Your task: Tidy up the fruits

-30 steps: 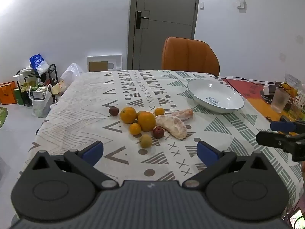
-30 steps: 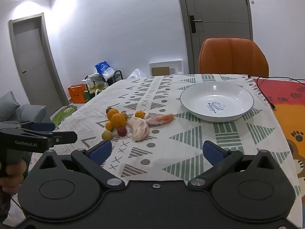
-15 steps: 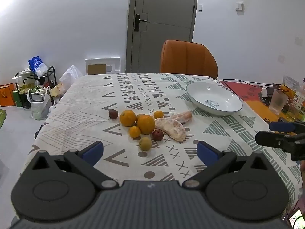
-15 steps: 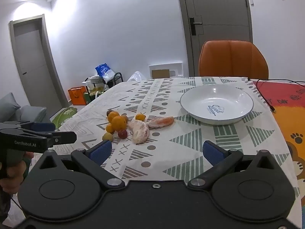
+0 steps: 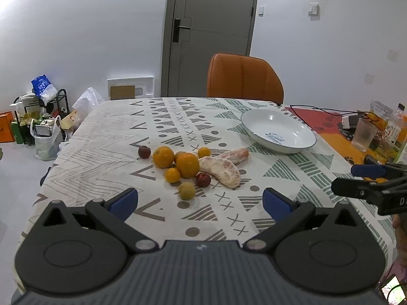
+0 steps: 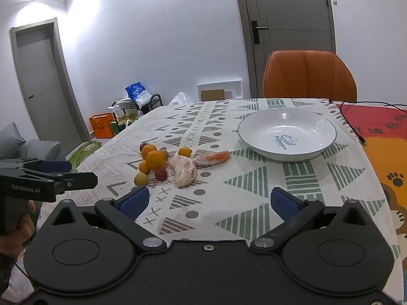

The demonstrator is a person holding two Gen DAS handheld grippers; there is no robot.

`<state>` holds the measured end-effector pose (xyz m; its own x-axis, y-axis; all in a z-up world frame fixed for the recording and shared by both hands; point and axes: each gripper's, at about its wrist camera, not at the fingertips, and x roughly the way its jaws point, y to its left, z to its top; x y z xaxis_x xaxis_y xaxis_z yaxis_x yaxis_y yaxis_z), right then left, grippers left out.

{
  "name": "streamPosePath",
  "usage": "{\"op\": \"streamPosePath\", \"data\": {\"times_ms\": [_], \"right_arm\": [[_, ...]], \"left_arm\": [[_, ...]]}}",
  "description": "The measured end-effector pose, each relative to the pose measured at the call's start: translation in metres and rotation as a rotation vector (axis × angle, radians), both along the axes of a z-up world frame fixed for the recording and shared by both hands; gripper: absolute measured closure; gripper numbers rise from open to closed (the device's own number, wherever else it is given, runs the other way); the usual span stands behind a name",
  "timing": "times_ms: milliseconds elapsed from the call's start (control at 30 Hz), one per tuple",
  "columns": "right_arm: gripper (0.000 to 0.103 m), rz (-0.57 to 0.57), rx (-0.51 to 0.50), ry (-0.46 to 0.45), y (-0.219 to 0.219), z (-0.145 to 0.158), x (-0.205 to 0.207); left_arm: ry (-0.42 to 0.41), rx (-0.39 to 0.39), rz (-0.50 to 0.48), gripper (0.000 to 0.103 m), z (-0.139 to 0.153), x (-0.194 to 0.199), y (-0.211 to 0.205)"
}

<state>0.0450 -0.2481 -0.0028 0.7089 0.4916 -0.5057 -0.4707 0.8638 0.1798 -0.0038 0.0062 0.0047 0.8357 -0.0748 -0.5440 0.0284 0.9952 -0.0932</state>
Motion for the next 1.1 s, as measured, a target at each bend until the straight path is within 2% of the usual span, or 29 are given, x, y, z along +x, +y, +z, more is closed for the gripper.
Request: {"op": "streamPosePath", "data": {"times_ms": [1100], "right_arm": [[0.0, 0.008, -0.012, 0.008, 0.0037, -0.0035, -0.0013]], "left_arm": [[-0.017, -0.006, -0.002, 0.0, -0.0015, -0.0021, -0.0019]]}}
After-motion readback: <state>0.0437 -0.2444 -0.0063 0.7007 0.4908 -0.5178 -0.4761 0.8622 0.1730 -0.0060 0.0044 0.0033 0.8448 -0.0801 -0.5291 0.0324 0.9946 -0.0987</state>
